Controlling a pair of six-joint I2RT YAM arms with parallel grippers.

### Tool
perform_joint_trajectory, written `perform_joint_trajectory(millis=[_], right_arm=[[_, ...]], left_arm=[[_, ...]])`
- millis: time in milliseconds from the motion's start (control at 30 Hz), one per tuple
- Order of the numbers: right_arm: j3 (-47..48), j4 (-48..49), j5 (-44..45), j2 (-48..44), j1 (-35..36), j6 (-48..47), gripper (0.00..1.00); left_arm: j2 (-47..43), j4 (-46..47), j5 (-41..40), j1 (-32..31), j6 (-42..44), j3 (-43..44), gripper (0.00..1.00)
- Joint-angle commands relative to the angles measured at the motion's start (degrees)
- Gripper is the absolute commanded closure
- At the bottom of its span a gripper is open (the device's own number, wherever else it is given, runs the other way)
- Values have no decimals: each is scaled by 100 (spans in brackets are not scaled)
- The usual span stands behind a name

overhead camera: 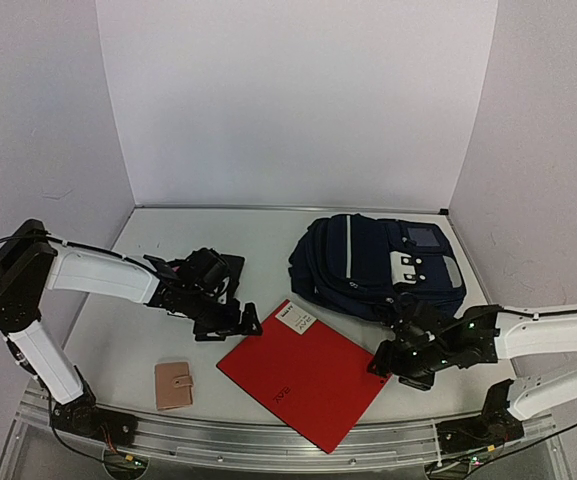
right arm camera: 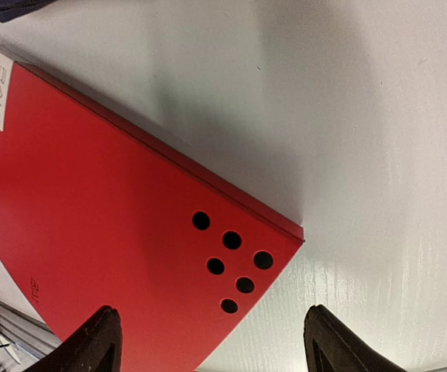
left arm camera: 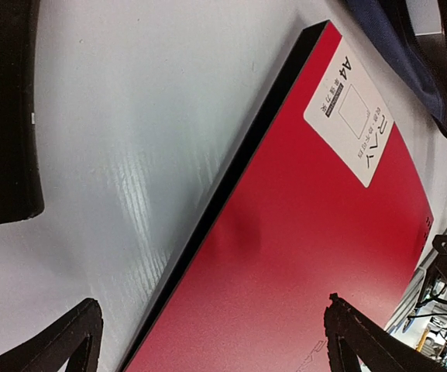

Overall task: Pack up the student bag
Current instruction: Pick up the files from the center of the board.

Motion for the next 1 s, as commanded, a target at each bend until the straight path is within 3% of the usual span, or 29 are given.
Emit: perform_joint_trajectory(millis=[0, 100, 367, 733, 967], right_arm=[[-173, 389, -118, 81, 57, 173, 25], [-270, 982, -228, 207, 65, 213, 33], [-9, 1706, -167, 988, 124, 26, 43], [590, 2650, 454, 1648, 109, -488, 55], [285, 3855, -406, 1671, -225, -837, 58]], left_arm=[[127, 344, 215, 21, 73, 186, 1], [174, 438, 234, 21, 33, 162, 1], [130, 978, 293, 14, -360, -266, 5], [-1103, 1001, 292, 11, -1072, -1297, 5], [-1695, 224, -241, 40, -1059, -1387, 2]])
